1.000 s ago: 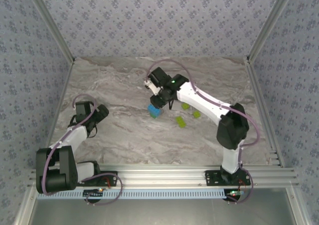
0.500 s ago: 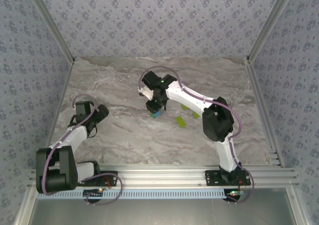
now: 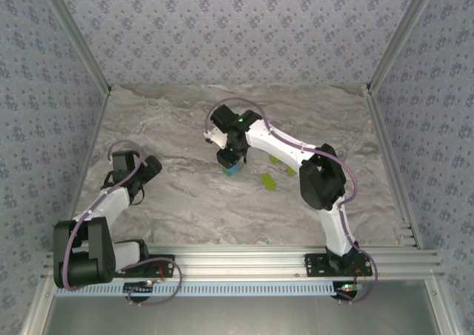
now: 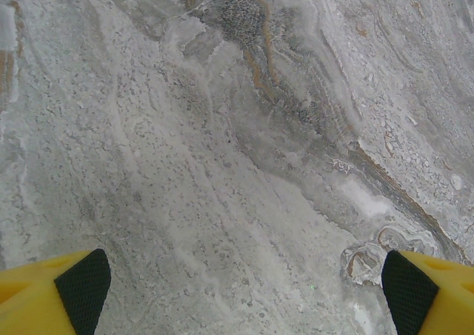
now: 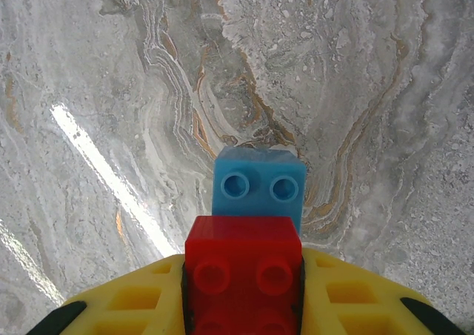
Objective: Assemble a carrot with lego
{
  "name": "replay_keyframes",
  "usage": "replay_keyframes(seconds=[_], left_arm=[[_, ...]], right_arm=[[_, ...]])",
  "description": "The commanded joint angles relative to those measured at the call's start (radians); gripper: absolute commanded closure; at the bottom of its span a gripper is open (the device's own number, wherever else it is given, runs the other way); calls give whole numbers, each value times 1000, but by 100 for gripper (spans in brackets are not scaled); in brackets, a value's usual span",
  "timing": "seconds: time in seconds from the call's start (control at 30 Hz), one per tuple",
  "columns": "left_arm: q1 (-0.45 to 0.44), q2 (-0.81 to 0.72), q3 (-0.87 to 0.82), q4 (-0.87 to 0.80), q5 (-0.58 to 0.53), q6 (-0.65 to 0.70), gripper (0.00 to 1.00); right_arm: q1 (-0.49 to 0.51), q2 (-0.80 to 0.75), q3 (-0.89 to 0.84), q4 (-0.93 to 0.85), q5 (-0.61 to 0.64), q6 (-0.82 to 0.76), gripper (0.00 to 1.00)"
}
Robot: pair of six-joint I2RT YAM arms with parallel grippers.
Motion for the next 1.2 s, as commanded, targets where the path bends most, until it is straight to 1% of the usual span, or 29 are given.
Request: replay_keyframes(seconds=[0.0,0.3,0.5,0.83,1.0,1.17], left_arm=[[9,0,35,4,10,16,3],[7,1,34,4,10,17,3],[9,2,35,4,10,16,3],[8,2,36,4,11,16,3],[9,2,35,4,12,16,3],[9,2,36,4,12,16,3]], right_arm=[[-5,43,2,-44,11,-16,66],[-10,52,2,-37,11,-17,66],[-19,57,-1,-61,-51,-45,66],[-26,63,-3,-62,-67,-44,67],[-15,71,-9,-74,-85,-40,66],[2,76,-38,-62,-78,-30,67]])
